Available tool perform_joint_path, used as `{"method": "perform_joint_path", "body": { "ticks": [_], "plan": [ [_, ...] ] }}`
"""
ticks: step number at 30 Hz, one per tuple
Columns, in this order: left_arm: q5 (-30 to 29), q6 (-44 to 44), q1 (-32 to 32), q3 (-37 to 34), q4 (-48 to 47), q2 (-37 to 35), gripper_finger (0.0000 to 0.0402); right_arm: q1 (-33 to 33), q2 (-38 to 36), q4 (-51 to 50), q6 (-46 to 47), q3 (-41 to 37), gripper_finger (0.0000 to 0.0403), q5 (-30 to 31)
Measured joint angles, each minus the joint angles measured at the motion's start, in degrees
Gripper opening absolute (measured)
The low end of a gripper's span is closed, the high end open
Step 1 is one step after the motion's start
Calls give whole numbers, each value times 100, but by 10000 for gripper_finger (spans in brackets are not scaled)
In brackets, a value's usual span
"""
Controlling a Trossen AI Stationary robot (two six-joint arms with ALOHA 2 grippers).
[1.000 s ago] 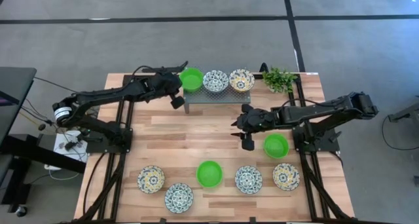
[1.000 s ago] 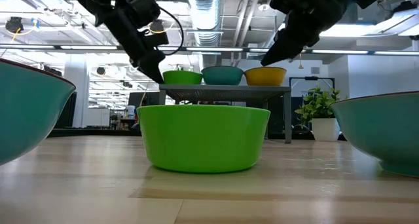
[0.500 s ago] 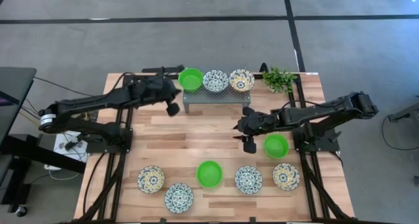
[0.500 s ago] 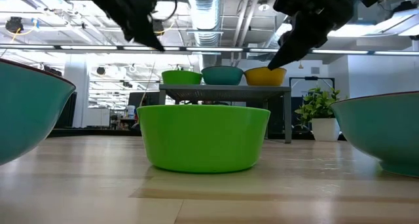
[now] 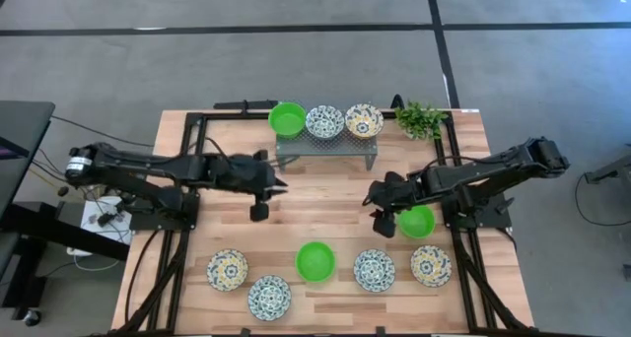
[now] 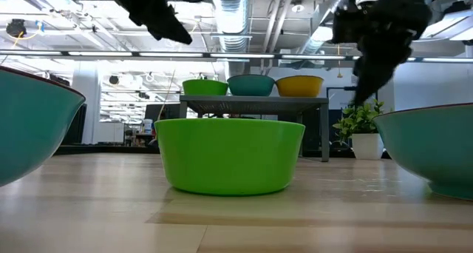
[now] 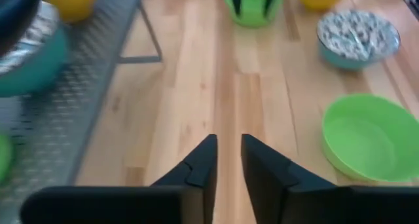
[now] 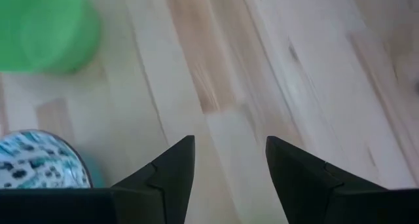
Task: Pick & Place Mini bowls
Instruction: Stack the right green bowl on top of the green bowl on the shelf
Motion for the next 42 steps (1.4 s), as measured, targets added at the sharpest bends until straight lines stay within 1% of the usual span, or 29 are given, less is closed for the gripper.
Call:
{"method": "perform_joint_path", "body": {
  "ticks": [5,8,11,14,19,24,26,29,33,36,42],
  "plan": [
    [-398,18,-225,0,26,341,102,4,0,-1306,953,377,185,-12],
    [-441,19,-228,0,42,475,106,73,-5,-1837,1731,430,185,-226],
    [-450,19,-228,0,56,535,106,209,59,-2105,2283,378,184,-637],
    [-459,19,-228,0,65,536,106,360,148,-2137,2673,314,177,-877],
    [-456,19,-228,0,79,529,106,576,400,-2231,3237,211,160,-910],
    [-456,19,-228,0,89,529,106,632,854,-2333,3439,207,151,-909],
    [-456,19,-228,0,89,528,106,629,1055,-2291,3437,211,151,-996],
    [-456,19,-228,0,91,527,106,630,1387,-2307,3251,209,154,-1084],
    [-455,19,-228,0,93,524,106,596,1648,-2311,3027,208,154,-1245],
    [-454,19,-228,0,98,524,107,566,1704,-2372,2895,226,147,-1309],
    [-452,19,-228,0,134,522,107,570,1627,-2958,2746,516,133,-1338]
  ]
}}
